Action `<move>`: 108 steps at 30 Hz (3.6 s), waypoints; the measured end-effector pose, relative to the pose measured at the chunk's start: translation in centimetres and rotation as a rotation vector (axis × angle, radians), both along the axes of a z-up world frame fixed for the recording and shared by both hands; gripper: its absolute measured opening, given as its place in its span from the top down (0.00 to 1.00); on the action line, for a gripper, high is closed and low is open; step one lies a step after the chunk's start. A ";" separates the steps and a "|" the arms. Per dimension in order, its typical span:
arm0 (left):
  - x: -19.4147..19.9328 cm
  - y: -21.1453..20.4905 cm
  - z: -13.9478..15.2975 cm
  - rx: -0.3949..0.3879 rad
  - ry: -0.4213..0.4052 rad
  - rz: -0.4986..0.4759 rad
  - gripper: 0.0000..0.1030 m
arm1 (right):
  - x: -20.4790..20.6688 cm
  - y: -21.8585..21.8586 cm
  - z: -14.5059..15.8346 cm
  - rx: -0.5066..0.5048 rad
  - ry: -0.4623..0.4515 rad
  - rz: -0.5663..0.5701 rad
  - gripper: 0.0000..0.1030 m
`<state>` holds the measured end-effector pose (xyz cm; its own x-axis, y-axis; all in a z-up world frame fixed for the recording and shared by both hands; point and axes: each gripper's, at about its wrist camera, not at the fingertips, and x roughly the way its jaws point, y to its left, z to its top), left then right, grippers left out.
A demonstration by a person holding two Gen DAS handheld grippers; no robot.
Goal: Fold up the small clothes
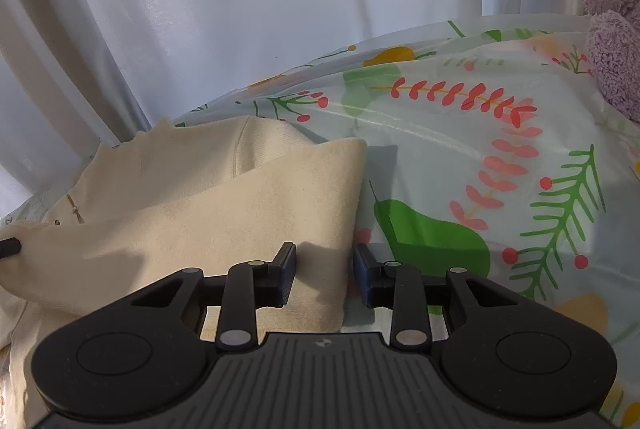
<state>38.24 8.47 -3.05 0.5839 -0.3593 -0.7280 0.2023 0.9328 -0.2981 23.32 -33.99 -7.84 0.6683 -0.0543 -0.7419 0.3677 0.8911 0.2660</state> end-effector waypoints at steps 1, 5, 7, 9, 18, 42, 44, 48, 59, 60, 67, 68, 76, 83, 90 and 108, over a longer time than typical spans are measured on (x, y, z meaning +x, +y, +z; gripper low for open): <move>0.1 -0.1 -0.1 0.010 0.004 0.000 0.92 | 0.2 -0.1 -0.1 0.004 -0.003 0.004 0.72; -0.2 -0.1 0.0 0.013 -0.015 0.002 0.92 | 0.8 0.7 0.5 -0.077 -0.033 0.041 0.93; -0.2 0.0 0.3 -0.009 -0.028 0.002 0.92 | 0.5 1.5 1.4 -0.161 -0.083 0.051 0.93; 0.0 -0.3 0.1 -0.001 -0.036 0.002 0.92 | 0.7 1.9 1.7 -0.214 -0.097 0.045 0.93; 0.0 -1.4 -2.3 0.112 -0.012 -0.016 0.91 | 1.3 2.5 0.6 -0.347 0.003 -0.010 0.89; -0.5 -0.3 -2.3 0.105 -0.006 0.142 0.64 | 3.1 8.9 -0.9 -0.549 -0.069 0.299 0.81; -1.9 1.1 -1.5 0.086 -0.016 0.204 0.49 | 3.2 8.8 -0.5 -0.539 -0.044 0.301 0.79; -6.9 6.9 -0.2 -0.030 -0.036 0.425 0.10 | 1.3 8.5 1.7 -0.425 -0.068 0.252 0.66; -18.2 29.8 -2.3 -0.345 0.025 1.134 0.19 | -5.3 8.8 3.5 -0.135 -0.122 0.232 0.48; -18.8 31.2 -2.7 -0.396 0.014 1.162 0.20 | -5.2 9.0 3.5 -0.127 -0.118 0.235 0.48; -18.9 35.9 -4.6 -0.603 -0.015 1.239 0.44 | -4.9 10.6 3.6 -0.062 -0.119 0.268 0.49; -18.8 36.3 -4.7 -0.619 -0.017 1.243 0.45 | -4.9 10.8 3.7 -0.061 -0.121 0.272 0.49; -18.8 39.2 -6.6 -0.711 -0.007 1.295 0.90 | -5.0 11.5 4.1 -0.067 -0.126 0.282 0.49; -19.0 40.6 -7.8 -0.814 -0.043 1.337 0.87 | -4.8 11.8 3.8 -0.050 -0.114 0.274 0.49; -18.4 41.3 -7.9 -0.823 -0.049 1.334 0.90 | -4.6 12.2 3.7 -0.049 -0.109 0.278 0.49; -13.0 18.8 9.1 -0.371 -0.534 0.454 0.93 | -6.4 10.8 4.6 -0.039 -0.147 0.232 0.49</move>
<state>25.26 27.31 6.01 0.9680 -0.1669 -0.1875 0.0295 0.8173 -0.5754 16.94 -23.15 -3.29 0.7664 0.0866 -0.6365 0.1121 0.9576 0.2653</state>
